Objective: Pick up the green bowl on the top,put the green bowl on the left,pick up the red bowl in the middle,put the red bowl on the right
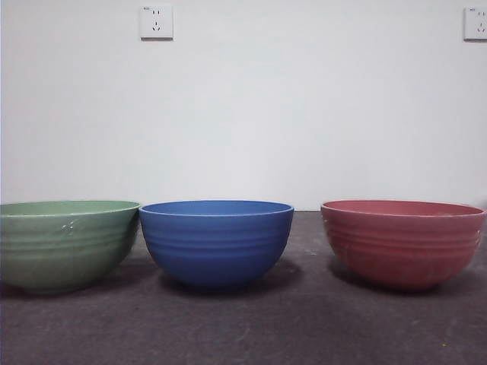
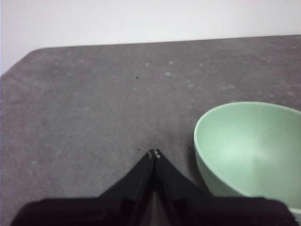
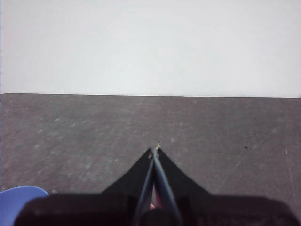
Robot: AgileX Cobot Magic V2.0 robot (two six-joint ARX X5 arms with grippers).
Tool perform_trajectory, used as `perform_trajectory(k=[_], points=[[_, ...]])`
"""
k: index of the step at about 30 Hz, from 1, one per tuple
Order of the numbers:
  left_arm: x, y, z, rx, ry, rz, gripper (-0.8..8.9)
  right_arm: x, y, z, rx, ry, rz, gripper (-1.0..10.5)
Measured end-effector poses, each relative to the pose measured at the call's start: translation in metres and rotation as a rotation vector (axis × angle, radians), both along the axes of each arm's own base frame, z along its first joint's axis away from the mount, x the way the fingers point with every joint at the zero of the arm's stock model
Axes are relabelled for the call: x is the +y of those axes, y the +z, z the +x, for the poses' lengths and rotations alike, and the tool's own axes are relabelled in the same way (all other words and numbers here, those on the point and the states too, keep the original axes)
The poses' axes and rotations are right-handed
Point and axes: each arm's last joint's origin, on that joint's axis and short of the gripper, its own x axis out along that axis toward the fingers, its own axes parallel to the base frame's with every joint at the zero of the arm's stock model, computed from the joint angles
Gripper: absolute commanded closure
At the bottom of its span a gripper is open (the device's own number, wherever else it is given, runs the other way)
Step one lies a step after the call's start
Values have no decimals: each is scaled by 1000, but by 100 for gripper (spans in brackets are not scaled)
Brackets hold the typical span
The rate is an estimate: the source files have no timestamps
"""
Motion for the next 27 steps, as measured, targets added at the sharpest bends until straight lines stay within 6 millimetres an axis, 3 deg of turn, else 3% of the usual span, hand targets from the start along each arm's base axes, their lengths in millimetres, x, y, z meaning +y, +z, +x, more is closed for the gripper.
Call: perform_trajectory(k=[27], points=[[0, -7, 2, -12, 5, -22, 816, 0, -2, 0, 22, 0, -7, 944]])
